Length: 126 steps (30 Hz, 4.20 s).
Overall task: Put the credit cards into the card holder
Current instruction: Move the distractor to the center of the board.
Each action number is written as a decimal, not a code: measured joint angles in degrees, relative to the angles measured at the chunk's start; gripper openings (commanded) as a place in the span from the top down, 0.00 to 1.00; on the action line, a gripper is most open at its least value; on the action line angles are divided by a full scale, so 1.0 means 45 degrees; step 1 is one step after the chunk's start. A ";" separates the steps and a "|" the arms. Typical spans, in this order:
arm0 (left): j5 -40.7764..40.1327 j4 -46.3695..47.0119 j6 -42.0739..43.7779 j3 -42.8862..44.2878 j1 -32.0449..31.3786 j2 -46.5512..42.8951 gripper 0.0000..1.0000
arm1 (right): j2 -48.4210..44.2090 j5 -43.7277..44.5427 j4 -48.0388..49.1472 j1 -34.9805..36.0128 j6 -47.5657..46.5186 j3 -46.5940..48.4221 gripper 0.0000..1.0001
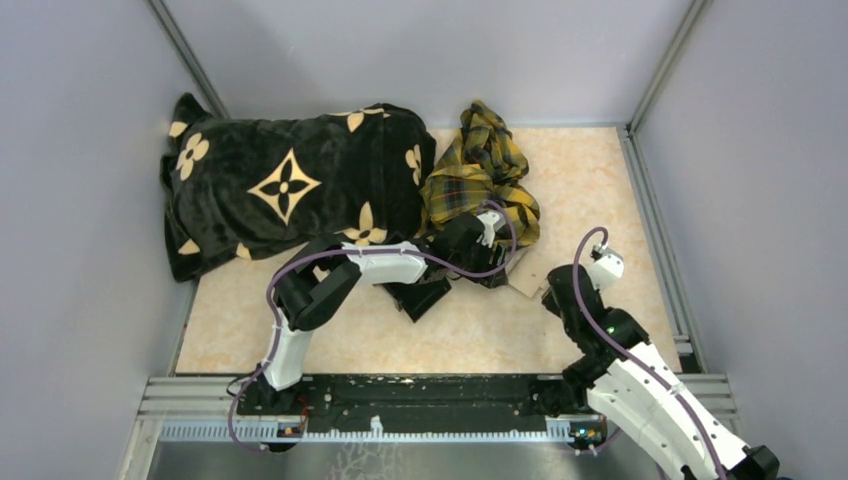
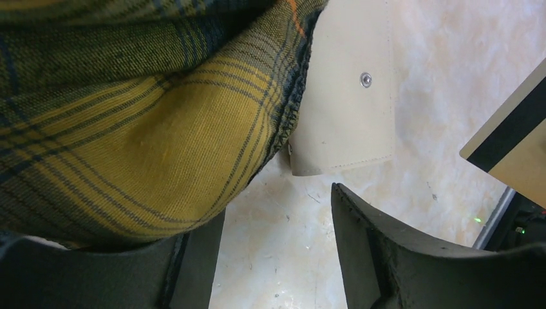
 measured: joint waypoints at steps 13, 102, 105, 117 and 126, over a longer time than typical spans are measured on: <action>-0.0165 -0.0044 0.0015 0.0602 0.0000 0.0418 0.33 | 0.0996 -0.1914 0.1613 -0.2710 -0.0792 -0.0908 1.00; 0.1399 0.0661 -0.2021 1.3172 0.1792 0.8349 0.25 | 0.0427 -0.5683 0.4775 -0.4512 -0.1987 -0.2001 1.00; 0.2905 0.2560 -0.2477 1.3828 0.1773 0.8937 0.07 | 0.0325 -0.5489 0.4425 -0.4512 -0.2147 -0.1851 1.00; 0.5513 0.5644 -0.3196 0.8257 0.2346 0.5207 0.00 | -0.0335 -0.5319 0.3886 -0.4512 -0.2463 -0.1545 1.00; 0.2268 0.2069 -0.1608 0.5479 0.2186 -0.0005 0.00 | -0.0690 -0.5581 0.3555 -0.4512 -0.2773 -0.1200 1.00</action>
